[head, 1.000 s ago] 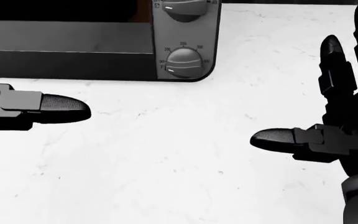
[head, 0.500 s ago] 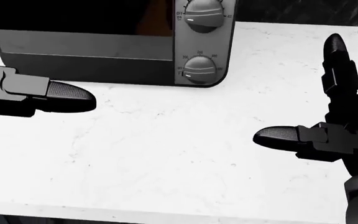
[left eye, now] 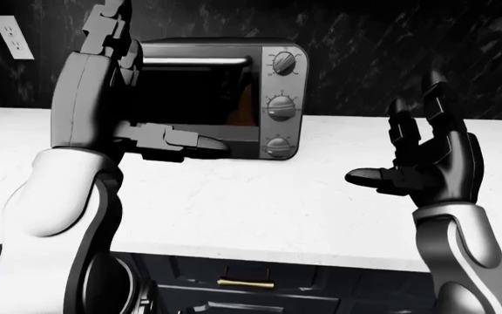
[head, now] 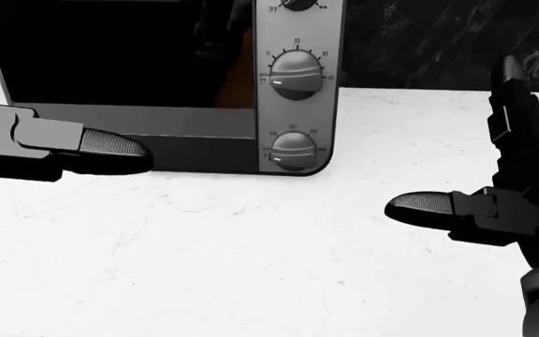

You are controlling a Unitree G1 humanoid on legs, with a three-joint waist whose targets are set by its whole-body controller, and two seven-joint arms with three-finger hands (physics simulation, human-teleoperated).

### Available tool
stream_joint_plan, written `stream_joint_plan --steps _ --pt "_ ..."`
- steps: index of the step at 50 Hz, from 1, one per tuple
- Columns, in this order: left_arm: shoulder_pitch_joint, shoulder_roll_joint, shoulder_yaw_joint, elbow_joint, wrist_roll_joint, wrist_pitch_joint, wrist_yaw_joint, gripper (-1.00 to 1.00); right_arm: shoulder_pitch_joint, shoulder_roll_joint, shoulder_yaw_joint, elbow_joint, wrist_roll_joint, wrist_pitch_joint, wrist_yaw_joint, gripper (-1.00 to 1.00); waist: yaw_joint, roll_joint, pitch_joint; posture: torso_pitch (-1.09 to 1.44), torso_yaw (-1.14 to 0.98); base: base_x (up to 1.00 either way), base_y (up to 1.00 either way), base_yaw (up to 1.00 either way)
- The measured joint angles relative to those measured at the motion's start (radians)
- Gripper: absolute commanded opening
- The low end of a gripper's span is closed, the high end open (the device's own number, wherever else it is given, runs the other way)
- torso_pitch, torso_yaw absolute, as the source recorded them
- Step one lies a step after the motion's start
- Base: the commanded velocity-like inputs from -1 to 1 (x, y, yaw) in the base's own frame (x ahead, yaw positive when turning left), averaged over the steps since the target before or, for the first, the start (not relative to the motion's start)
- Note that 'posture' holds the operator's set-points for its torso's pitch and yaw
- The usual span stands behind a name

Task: Open the toaster oven door.

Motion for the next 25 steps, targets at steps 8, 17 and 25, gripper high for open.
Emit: stream_joint_plan --steps 8,17,25 --pt "0.013 -0.006 -0.001 0.003 0.011 -0.01 -0.006 1.0 0.007 0.006 0.006 0.008 -0.011 -0.013 0.007 1.0 0.002 -0.001 -0.039 -0.59 0.0 0.0 0.0 0.0" --pt "0.018 0.005 -0.01 0.02 0.025 -0.037 -0.013 1.0 0.019 0.016 0.013 0.014 -0.024 -0.03 0.015 1.0 0.003 -0.004 -0.076 -0.64 0.0 0.0 0.0 0.0" --pt "0.034 0.081 -0.158 0.351 0.301 -0.295 -0.108 1.0 0.035 0.026 0.017 0.015 -0.035 -0.048 0.025 1.0 0.005 -0.008 -0.095 -0.64 0.0 0.0 0.0 0.0"
